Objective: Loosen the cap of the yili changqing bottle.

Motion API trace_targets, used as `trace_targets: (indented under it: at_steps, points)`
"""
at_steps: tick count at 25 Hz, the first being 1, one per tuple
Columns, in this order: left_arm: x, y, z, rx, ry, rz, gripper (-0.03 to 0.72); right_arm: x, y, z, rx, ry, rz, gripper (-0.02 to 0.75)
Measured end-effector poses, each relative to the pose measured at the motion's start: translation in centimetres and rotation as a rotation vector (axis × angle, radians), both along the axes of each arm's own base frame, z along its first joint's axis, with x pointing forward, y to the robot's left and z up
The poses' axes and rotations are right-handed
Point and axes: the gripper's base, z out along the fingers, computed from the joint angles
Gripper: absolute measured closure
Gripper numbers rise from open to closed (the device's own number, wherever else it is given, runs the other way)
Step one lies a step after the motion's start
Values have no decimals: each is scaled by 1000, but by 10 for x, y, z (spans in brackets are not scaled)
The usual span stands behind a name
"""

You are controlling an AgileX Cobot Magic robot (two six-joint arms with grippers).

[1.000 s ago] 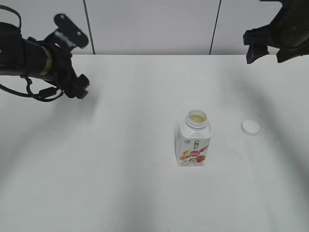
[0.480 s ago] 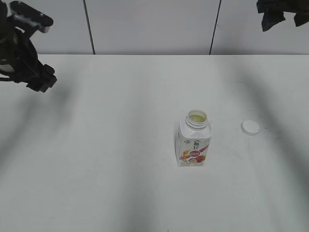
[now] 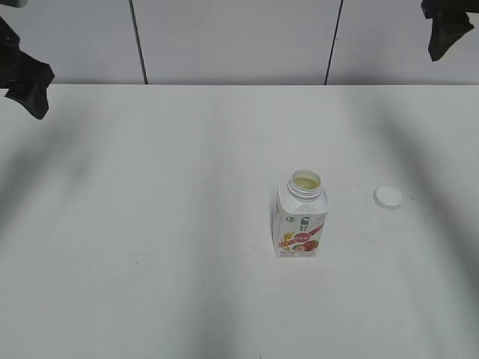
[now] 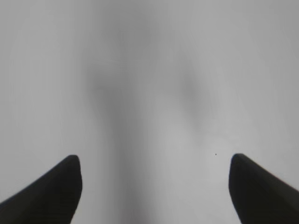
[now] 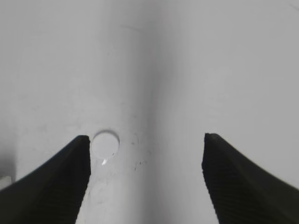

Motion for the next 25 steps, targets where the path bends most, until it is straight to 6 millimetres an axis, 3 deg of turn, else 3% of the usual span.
trace_targets:
  at_steps: [7,12,18,25]
  points:
    - [-10,8,-2,-5,118,44,102,-3,-31,7,94,15,-41,152]
    - [-19,8,5,-15,155,55,102,-19,-37,33,104,-52,-44,152]
    - [-43,3,24,-97,129,64,102,-52,-36,50,127,-81,-33,152]
    - [-100,5,43,-150,44,59,102,-110,-37,52,121,-71,-21,152]
